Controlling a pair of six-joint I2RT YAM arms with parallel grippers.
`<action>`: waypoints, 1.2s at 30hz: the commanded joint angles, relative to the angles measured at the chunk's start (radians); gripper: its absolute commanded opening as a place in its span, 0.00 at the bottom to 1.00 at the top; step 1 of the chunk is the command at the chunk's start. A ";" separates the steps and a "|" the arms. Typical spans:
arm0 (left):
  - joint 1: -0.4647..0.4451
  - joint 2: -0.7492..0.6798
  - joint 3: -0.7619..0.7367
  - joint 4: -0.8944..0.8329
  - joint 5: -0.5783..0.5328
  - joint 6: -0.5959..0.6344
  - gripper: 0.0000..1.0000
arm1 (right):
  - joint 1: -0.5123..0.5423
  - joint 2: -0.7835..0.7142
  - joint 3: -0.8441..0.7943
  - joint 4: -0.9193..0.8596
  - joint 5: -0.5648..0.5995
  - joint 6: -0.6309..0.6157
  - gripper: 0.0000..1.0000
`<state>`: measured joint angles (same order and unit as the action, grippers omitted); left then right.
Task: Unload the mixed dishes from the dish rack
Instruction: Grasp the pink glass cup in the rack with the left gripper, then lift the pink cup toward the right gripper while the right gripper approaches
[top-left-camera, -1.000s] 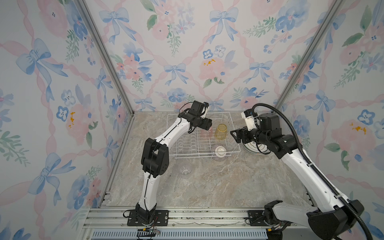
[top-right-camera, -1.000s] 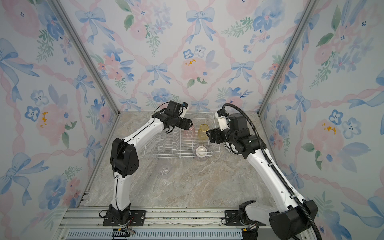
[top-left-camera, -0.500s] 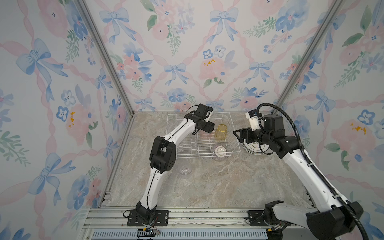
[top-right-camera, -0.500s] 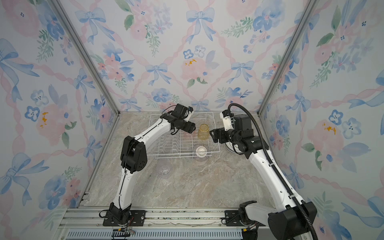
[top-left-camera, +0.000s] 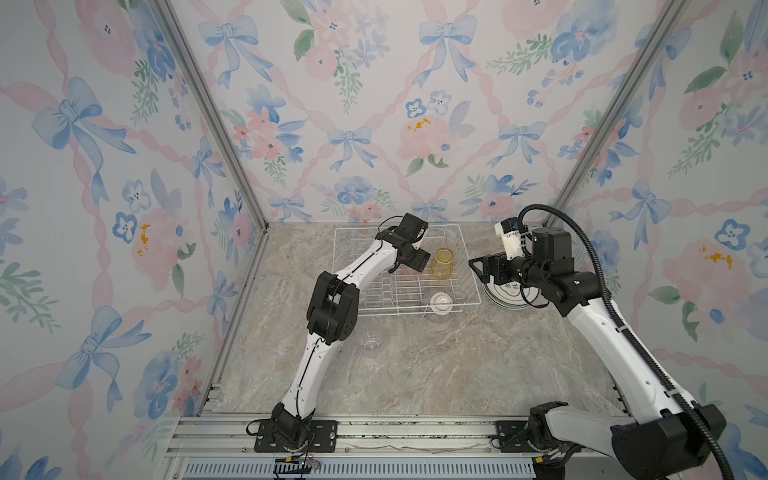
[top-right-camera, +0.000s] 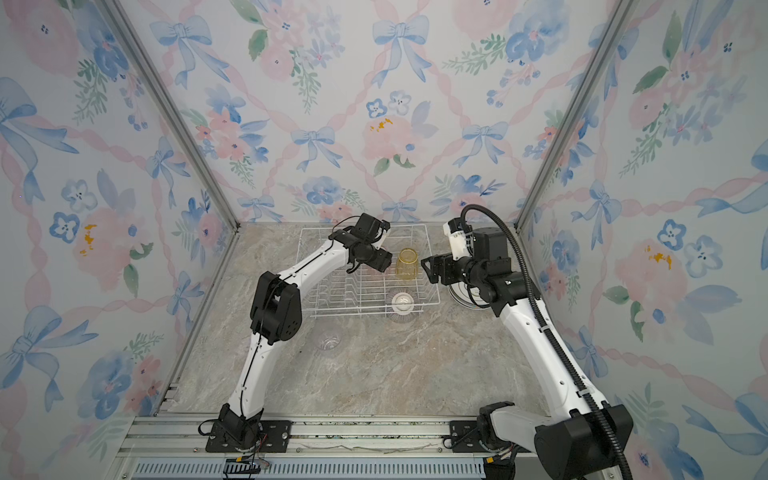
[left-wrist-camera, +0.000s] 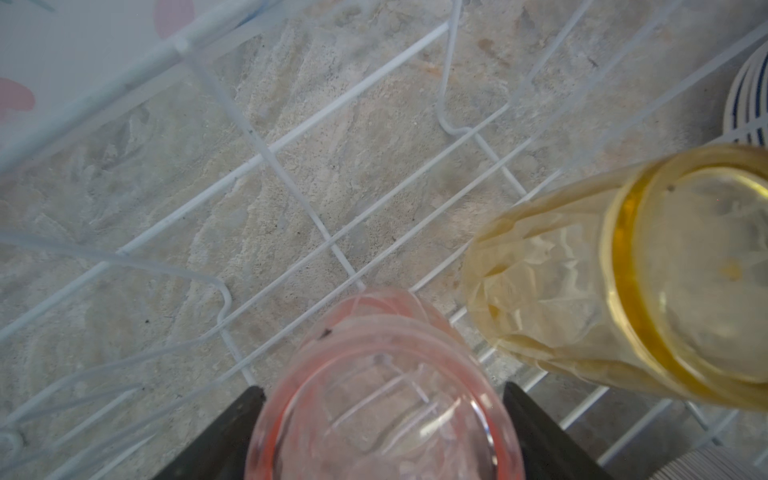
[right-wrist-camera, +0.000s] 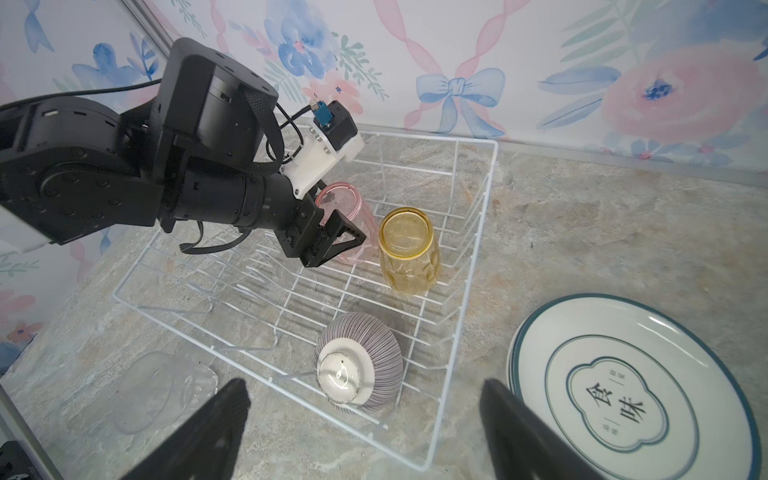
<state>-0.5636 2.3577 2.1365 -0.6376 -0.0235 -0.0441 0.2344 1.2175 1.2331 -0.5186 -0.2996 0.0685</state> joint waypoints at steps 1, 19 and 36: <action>-0.001 0.026 0.035 -0.017 -0.019 0.020 0.84 | -0.012 0.010 -0.017 0.020 -0.018 0.013 0.90; 0.040 -0.046 -0.005 -0.025 0.096 0.000 0.43 | -0.014 0.042 -0.023 0.038 -0.113 0.059 0.90; 0.130 -0.250 -0.013 -0.004 0.457 -0.087 0.38 | -0.014 0.134 -0.138 0.264 -0.449 0.268 0.81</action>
<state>-0.4450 2.1620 2.1262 -0.6594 0.3008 -0.0937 0.2287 1.3350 1.1324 -0.3550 -0.6441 0.2653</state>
